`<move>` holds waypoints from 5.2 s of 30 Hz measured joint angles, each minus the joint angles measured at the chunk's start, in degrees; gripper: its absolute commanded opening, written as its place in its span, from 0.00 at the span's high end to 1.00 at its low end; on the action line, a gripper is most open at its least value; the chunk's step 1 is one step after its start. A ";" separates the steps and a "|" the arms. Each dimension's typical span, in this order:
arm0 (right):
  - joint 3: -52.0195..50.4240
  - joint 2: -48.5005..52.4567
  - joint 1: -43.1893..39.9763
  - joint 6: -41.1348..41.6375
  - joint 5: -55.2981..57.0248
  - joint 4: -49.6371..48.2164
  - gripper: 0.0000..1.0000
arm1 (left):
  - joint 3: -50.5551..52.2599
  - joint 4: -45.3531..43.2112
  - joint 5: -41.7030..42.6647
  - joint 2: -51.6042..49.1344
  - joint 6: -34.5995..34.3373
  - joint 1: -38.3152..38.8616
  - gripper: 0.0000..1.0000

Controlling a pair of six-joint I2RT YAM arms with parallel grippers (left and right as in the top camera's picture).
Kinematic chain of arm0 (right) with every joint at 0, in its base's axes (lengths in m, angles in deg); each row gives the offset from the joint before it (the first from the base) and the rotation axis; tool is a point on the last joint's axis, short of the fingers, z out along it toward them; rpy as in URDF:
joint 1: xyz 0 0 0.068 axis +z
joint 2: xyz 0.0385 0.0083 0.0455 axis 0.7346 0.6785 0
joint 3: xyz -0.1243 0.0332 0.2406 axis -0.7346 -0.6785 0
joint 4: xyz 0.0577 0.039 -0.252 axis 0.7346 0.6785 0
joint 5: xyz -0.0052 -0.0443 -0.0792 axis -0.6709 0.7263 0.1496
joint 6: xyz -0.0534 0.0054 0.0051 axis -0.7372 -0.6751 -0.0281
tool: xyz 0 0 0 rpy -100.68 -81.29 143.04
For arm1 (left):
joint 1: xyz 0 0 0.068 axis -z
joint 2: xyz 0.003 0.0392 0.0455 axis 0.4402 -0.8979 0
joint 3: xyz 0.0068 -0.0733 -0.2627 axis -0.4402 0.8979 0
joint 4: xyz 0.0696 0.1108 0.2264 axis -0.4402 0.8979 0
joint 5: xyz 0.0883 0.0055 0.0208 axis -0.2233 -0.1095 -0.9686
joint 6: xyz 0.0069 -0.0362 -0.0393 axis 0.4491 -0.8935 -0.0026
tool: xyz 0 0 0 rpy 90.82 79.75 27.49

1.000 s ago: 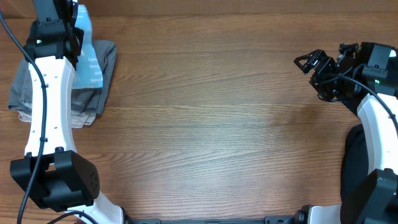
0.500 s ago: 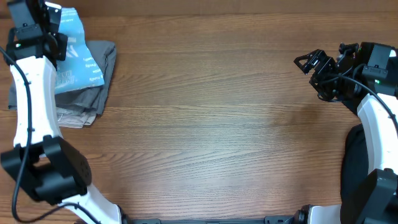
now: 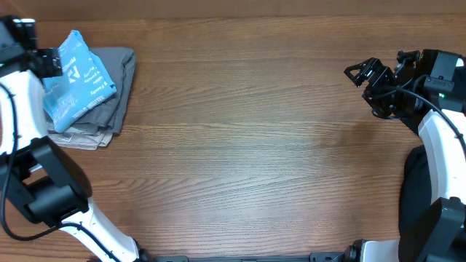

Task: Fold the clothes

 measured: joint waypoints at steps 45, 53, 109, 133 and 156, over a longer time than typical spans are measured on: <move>-0.02 0.00 0.00 -0.02 -0.02 0.00 0.00 | 3.91 22.01 57.07 -3.19 -13.57 -2.08 0.69; -0.02 0.00 0.00 -0.02 0.00 0.02 0.00 | 2.03 23.43 53.81 20.90 -17.88 1.14 0.42; -0.02 -0.39 0.17 -0.02 0.04 0.11 0.00 | 1.55 30.97 49.05 28.09 -23.43 8.44 0.00; -0.09 -50.80 19.37 -1.16 16.31 1.53 0.00 | 1.55 31.06 48.87 28.09 -23.43 8.44 0.00; -39.26 -87.60 20.92 -1.57 32.94 -21.38 0.00 | 1.55 31.06 48.83 28.09 -23.45 8.44 0.00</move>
